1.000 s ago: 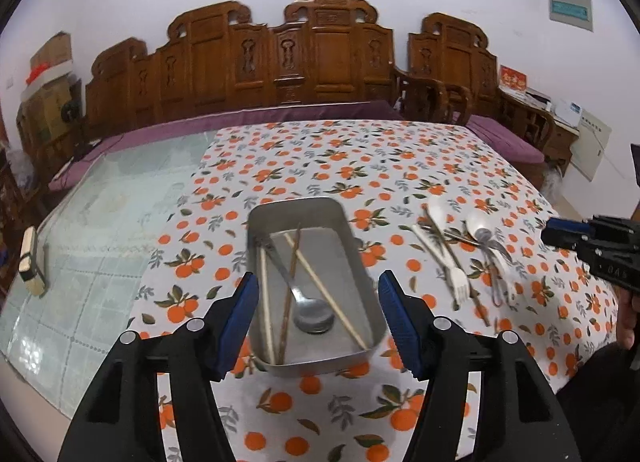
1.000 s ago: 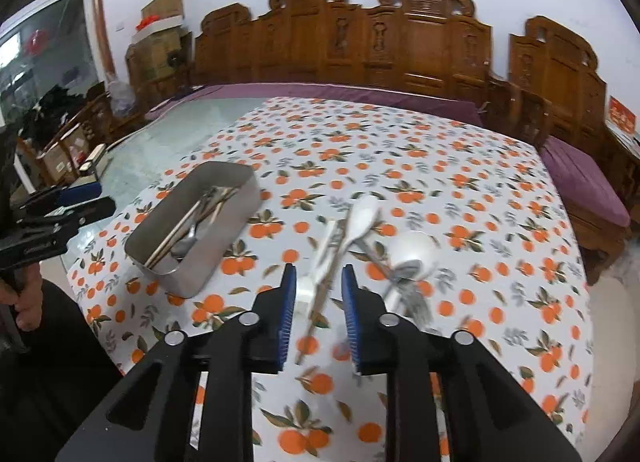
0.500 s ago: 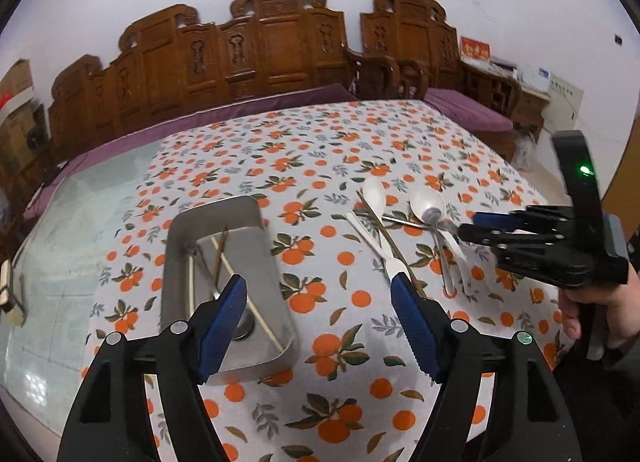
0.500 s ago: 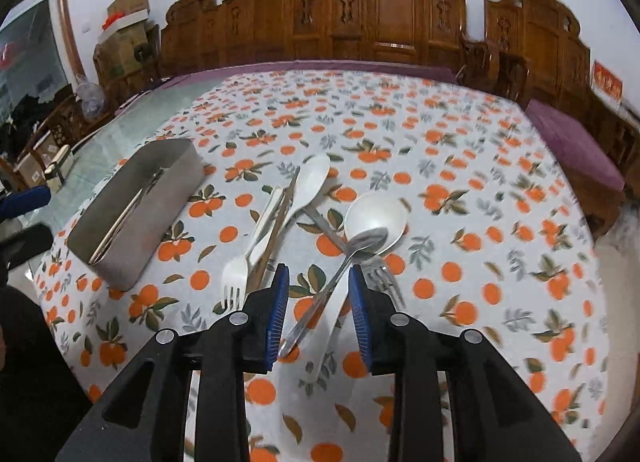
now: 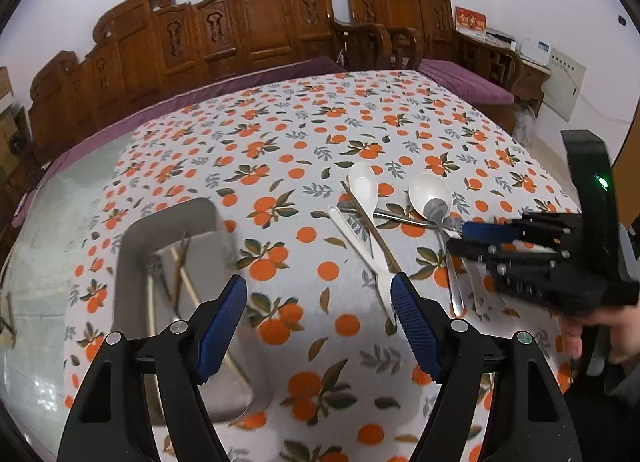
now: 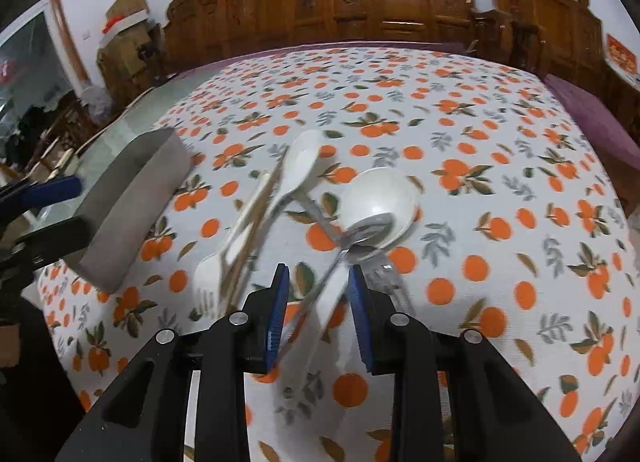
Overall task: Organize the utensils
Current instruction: 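Move both grippers back over the utensil pile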
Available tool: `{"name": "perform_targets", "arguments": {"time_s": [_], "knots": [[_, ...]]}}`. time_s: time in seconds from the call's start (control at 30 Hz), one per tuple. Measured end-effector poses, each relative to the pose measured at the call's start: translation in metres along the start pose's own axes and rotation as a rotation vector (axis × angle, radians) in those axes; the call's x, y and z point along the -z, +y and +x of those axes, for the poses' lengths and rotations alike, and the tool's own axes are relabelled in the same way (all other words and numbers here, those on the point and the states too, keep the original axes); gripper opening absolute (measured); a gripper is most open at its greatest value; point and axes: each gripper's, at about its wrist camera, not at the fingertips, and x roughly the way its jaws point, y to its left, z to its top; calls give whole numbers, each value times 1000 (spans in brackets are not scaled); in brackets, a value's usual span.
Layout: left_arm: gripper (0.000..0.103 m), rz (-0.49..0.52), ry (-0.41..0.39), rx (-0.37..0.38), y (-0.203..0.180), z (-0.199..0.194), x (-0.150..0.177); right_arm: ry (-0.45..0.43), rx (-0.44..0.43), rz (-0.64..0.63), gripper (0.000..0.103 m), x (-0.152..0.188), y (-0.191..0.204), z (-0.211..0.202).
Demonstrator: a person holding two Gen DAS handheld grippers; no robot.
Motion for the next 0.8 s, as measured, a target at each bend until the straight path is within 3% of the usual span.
{"name": "perform_targets", "arguments": {"time_s": [0.4,0.67,0.8], "knots": [[71,-27,13,27,-5,15,7,13,19,5,28,-8,3,14],[71,-28,12,27,-4,14,14,-48,-42,29,28,-12,1,-2],[71,-29,12,32,-6,15,13,-13,-66,-6,28,-10,15,6]]}}
